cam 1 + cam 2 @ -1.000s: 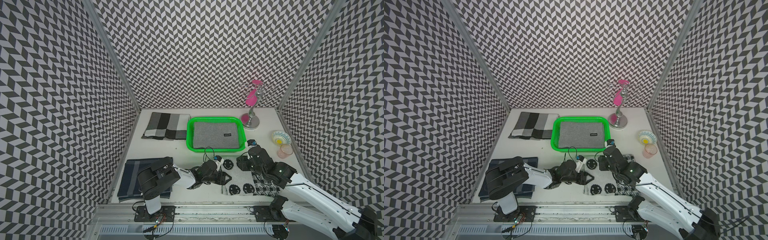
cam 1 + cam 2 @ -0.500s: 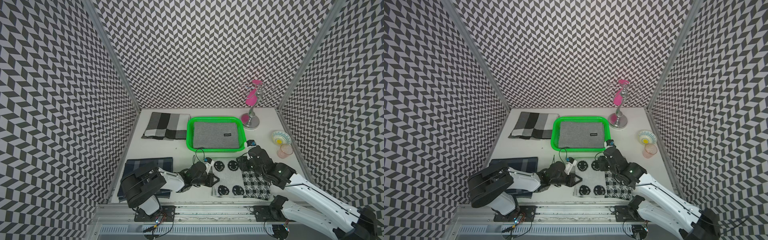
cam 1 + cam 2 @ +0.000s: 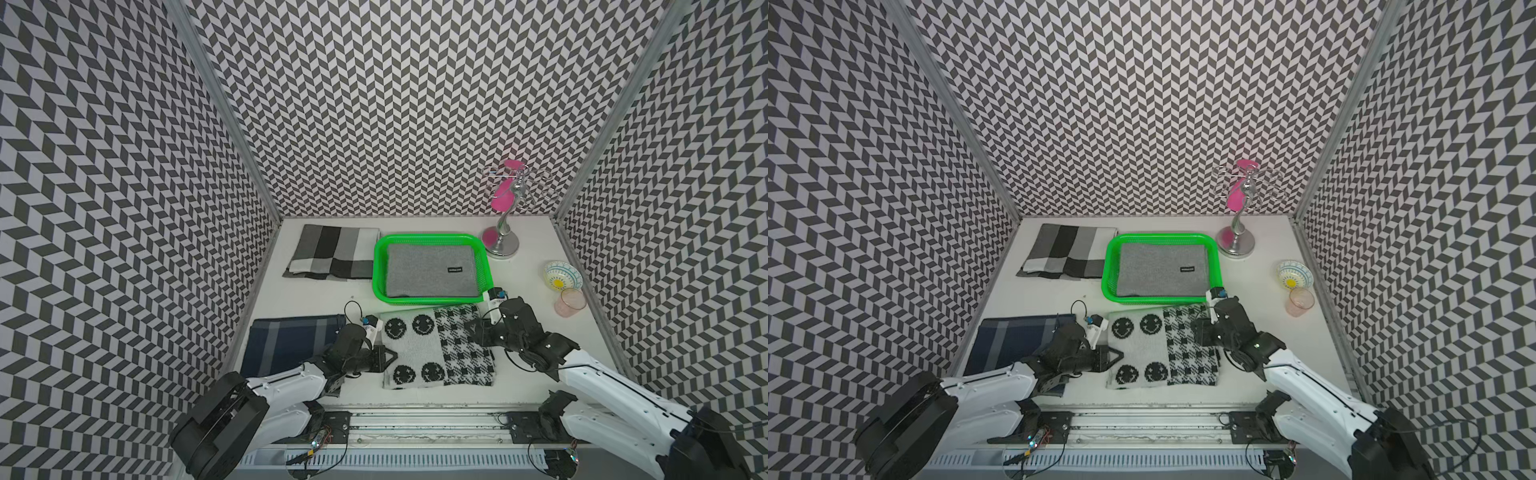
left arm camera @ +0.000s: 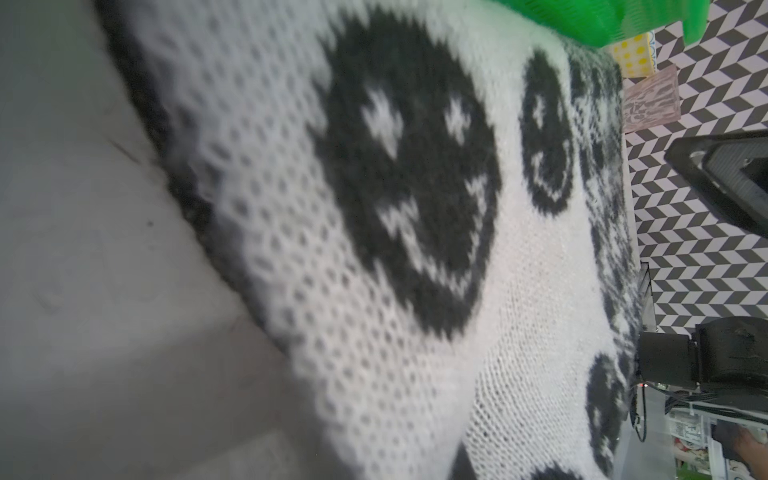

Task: Put the folded scarf in the basket
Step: Move the scarf to the center of the board, then pick up the scarf at the center of the board.

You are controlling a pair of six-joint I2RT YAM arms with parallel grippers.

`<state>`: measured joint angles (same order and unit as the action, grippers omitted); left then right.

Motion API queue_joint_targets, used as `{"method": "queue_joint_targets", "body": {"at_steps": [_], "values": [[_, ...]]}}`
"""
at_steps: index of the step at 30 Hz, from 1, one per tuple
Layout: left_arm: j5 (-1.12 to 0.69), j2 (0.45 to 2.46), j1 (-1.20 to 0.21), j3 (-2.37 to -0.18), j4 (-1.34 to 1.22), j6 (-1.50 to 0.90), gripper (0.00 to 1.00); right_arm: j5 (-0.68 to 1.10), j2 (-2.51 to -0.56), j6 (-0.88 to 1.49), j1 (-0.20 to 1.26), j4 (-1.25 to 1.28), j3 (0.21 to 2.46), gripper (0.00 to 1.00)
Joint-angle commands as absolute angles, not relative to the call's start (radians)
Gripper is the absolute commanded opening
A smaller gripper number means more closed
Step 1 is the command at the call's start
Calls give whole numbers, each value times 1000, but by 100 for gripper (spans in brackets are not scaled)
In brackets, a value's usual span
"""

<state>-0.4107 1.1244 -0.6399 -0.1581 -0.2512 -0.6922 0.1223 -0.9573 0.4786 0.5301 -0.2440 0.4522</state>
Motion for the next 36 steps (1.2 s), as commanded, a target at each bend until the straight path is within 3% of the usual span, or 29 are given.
{"method": "queue_joint_targets", "body": {"at_steps": [1,4,5,7,10,19,23,27,31,36], "values": [[-415,1135,-630,-169,-189,-658,18,210,-973,442,457,-119,418,51],[-400,1145,-630,-188,-179,-663,42,283,-1012,428,391,-76,392,64],[-385,1137,-630,-189,-182,-673,49,300,-1030,426,376,-72,387,99],[-363,1111,-629,-189,-184,-688,57,311,-1065,405,367,-90,394,100],[-344,1093,-629,-186,-202,-701,61,324,-1095,405,366,-91,397,100],[-362,1191,-631,-200,-321,-720,67,414,-1148,445,345,-46,340,88],[-353,1208,-632,-213,-322,-714,67,373,-1200,454,344,-39,344,87],[-360,1222,-635,-192,-351,-718,67,454,-1282,425,345,-30,357,84],[-362,1243,-642,-166,-396,-730,67,444,-1255,449,350,-29,336,81],[-366,1258,-641,-183,-387,-717,56,470,-1246,496,391,-26,301,68]]}}
